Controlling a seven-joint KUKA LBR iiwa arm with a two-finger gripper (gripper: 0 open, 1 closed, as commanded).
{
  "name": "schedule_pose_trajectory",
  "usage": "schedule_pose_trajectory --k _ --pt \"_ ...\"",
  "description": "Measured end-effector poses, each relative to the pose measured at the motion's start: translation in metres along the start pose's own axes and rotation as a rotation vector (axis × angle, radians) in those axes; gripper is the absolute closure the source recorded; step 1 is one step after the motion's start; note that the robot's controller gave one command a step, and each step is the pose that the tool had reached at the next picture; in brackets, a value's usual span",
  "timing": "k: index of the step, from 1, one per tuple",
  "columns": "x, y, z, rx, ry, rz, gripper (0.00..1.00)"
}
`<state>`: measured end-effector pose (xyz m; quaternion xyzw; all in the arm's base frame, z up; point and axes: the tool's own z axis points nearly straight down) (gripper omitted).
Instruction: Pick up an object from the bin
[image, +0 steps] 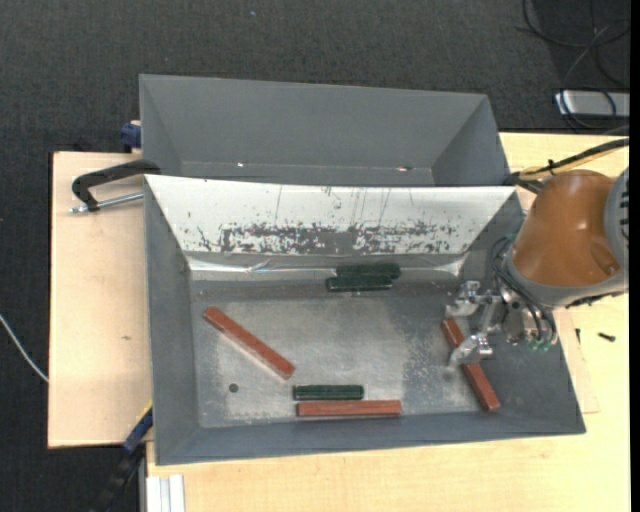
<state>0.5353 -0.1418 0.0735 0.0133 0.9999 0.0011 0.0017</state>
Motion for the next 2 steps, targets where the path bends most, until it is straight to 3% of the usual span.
schedule_pose_trajectory --k 1,2 --pt "0.000 0.000 0.000 0.000 0.000 0.000 1.00" --pt "-0.001 0.005 -0.038 -0.002 0.006 -0.002 1.00"
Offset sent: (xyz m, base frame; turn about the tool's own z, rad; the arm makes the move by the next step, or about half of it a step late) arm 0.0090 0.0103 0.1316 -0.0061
